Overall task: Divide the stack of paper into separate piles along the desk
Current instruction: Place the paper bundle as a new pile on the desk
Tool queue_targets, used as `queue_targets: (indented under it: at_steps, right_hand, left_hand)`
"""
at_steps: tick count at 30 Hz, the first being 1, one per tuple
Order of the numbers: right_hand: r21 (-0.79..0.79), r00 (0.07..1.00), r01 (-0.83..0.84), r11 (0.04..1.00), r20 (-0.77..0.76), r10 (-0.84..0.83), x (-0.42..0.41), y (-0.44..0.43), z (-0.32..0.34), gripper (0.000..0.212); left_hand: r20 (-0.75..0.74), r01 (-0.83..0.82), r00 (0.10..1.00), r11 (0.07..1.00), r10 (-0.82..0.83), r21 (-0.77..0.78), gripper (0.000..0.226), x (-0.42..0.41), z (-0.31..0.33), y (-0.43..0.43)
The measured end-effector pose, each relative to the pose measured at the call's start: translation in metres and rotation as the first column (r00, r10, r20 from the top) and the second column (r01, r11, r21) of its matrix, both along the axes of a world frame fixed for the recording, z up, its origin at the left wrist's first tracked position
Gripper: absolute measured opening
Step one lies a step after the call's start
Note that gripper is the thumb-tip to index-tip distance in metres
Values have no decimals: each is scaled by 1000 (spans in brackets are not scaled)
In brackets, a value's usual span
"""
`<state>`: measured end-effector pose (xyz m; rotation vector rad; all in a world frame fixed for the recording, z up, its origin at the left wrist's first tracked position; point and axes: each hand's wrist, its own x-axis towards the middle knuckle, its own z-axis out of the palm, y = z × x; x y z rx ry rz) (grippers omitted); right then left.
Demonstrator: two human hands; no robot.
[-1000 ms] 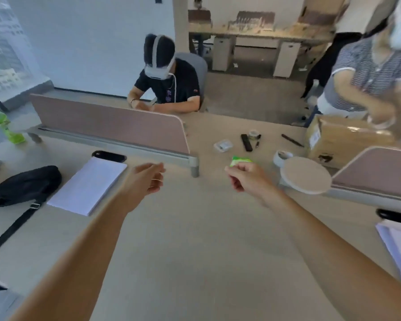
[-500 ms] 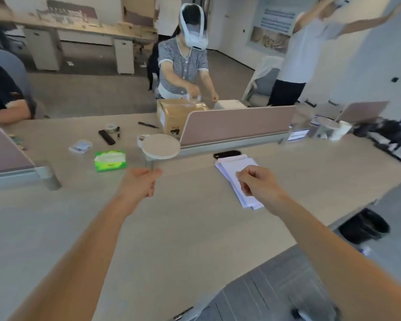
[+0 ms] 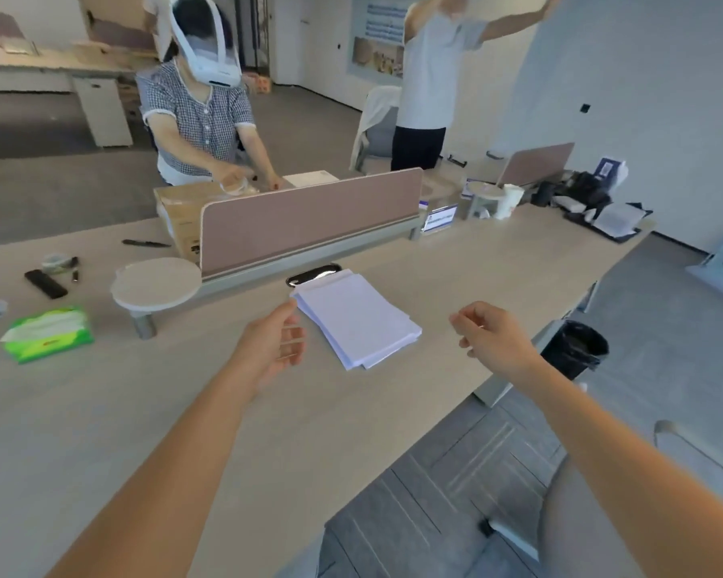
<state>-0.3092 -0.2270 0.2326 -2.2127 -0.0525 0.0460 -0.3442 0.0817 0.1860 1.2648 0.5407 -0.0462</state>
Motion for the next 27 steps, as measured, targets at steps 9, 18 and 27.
queue_targets:
  at_steps: [9,18,27]
  right_hand:
    - [297,958,-34,954,-263,116,145,-77,-46,19]
    - [332,882,-34,943,-434,184,271,-50,-83,27]
    - [163,818,-68,984,-556,149,379,20,-130,27]
  left_hand:
    - [-193,-174,968,983,158,-67,65,112,-25,-83]
    - [-314,-328,905,941,288,-82,68,191,-55,-84]
    - [-421,-368,858,924,294,-106,35,276,-123,-47]
